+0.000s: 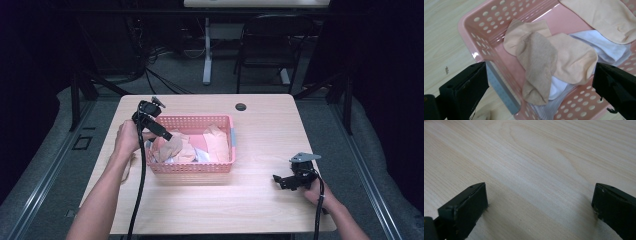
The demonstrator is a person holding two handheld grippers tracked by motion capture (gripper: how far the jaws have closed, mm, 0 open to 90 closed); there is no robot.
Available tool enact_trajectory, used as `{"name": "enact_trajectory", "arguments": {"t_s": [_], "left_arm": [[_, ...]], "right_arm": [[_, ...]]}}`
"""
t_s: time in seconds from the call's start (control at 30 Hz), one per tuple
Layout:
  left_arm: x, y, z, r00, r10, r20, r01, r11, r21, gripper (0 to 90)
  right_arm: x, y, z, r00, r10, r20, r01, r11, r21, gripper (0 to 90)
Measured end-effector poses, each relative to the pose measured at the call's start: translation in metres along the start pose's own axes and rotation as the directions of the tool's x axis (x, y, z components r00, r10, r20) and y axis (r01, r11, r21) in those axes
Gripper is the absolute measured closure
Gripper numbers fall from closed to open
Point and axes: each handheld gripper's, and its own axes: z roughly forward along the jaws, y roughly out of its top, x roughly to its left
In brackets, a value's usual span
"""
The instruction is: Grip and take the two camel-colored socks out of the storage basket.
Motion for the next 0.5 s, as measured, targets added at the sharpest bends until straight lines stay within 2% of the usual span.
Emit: {"name": "enact_trajectory", "arguments": {"t_s": [0.17, 0.5], "left_arm": [[-0.005, 0.002, 0.012, 0.9999, 0.01, 0.004, -0.01, 0.9999, 0.002, 0.3], [-0.009, 0.0, 0.04, 0.9996, 0.025, 0.014, -0.026, 0.9985, 0.049, 7.5]], "right_arm": [[0.0, 0.0, 0.0, 1.0, 0.001, -0.003, -0.001, 1.0, -0.001, 0.0], [0.001, 0.0, 0.0, 1.0, 0.007, -0.003, -0.007, 1.0, -0.008, 0.0]]}}
